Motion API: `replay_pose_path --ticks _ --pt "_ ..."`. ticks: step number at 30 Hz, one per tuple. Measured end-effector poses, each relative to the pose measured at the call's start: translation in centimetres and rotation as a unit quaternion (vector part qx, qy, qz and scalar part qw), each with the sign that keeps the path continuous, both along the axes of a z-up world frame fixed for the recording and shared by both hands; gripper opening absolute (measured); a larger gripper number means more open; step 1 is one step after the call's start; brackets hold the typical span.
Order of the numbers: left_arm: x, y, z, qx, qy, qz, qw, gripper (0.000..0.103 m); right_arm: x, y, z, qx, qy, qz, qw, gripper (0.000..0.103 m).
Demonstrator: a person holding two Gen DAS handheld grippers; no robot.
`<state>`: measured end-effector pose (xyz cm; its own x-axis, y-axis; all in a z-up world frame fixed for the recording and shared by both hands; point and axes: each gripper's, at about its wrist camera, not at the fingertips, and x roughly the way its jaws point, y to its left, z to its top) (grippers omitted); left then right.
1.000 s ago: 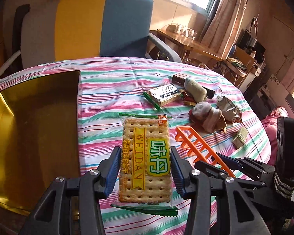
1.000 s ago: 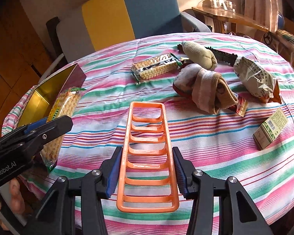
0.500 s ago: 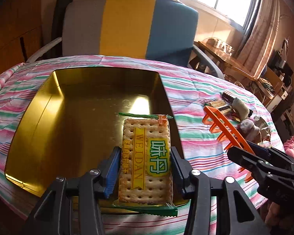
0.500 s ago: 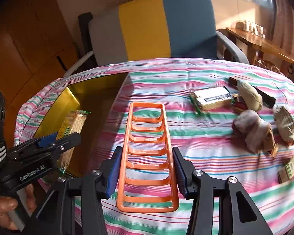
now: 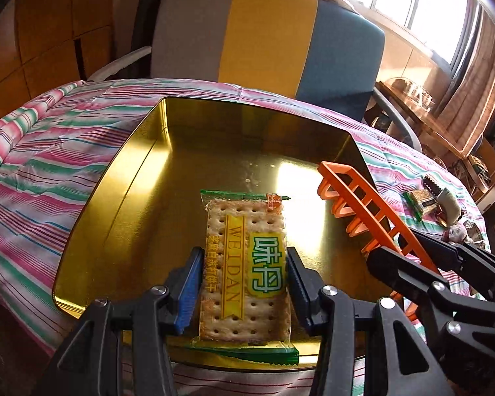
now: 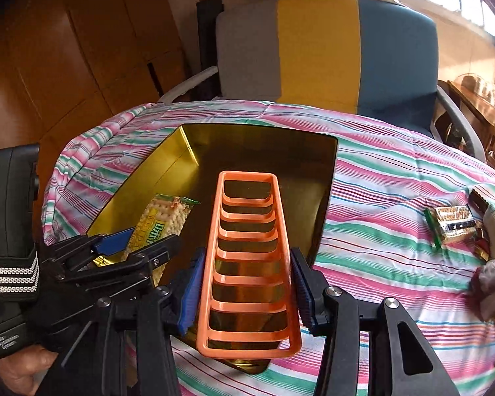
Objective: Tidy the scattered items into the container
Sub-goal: 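Carry the cracker pack and orange rack into the gold tray with both tools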
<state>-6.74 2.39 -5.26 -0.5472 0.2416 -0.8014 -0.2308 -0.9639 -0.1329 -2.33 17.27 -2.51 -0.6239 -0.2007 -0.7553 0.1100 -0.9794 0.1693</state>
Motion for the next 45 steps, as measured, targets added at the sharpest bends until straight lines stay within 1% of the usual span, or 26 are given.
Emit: replay_pose_path --ticks 4,7,11,17,24,30,32,33,39,42,45 --pt "-0.9 -0.5 -0.5 -0.016 -0.002 0.008 0.9998 0.049 -1.5 -1.1 -0.9 0.008 -0.010 0.001 1.000 0.050" --pt "-1.6 -1.1 -0.8 -0.019 -0.006 0.014 0.9997 0.049 -2.8 -1.4 -1.9 0.010 -0.025 -0.004 1.000 0.050" --pt "-2.4 -1.3 -1.4 -0.033 -0.012 0.018 0.9992 0.049 -3.8 -1.6 -3.1 0.009 -0.043 -0.007 0.999 0.050" --pt "-3.1 -1.7 -2.0 -0.045 -0.021 0.024 0.9985 0.049 -4.4 -2.1 -4.2 0.010 -0.055 -0.005 0.998 0.050" --pt "-3.4 -2.1 -2.8 -0.048 -0.036 0.031 0.9977 0.049 -4.4 -2.5 -4.7 0.009 -0.063 0.000 0.998 0.050" --pt "-3.3 -2.3 -3.0 -0.048 -0.041 0.036 0.9974 0.049 -4.1 -2.7 -4.7 0.005 -0.060 0.003 0.998 0.052" --pt "-3.3 -2.4 -3.0 -0.047 -0.041 0.038 0.9973 0.049 -4.0 -2.7 -4.7 0.001 -0.058 0.004 0.998 0.059" --pt "-3.3 -2.5 -2.9 -0.047 -0.041 0.039 0.9973 0.049 -4.0 -2.7 -4.6 0.000 -0.057 0.005 0.998 0.060" --pt "-3.3 -2.7 -2.6 -0.045 -0.040 0.039 0.9974 0.051 -3.4 -2.6 -3.9 -0.009 -0.049 0.006 0.999 0.061" --pt "-3.6 -3.0 -2.1 -0.031 -0.034 0.036 0.9983 0.056 -2.8 -2.3 -3.2 -0.017 -0.040 0.002 0.999 0.063" --pt "-3.7 -3.3 -1.5 -0.030 -0.027 0.040 0.9984 0.057 -2.0 -1.5 -2.3 -0.031 -0.028 -0.006 0.999 0.065"
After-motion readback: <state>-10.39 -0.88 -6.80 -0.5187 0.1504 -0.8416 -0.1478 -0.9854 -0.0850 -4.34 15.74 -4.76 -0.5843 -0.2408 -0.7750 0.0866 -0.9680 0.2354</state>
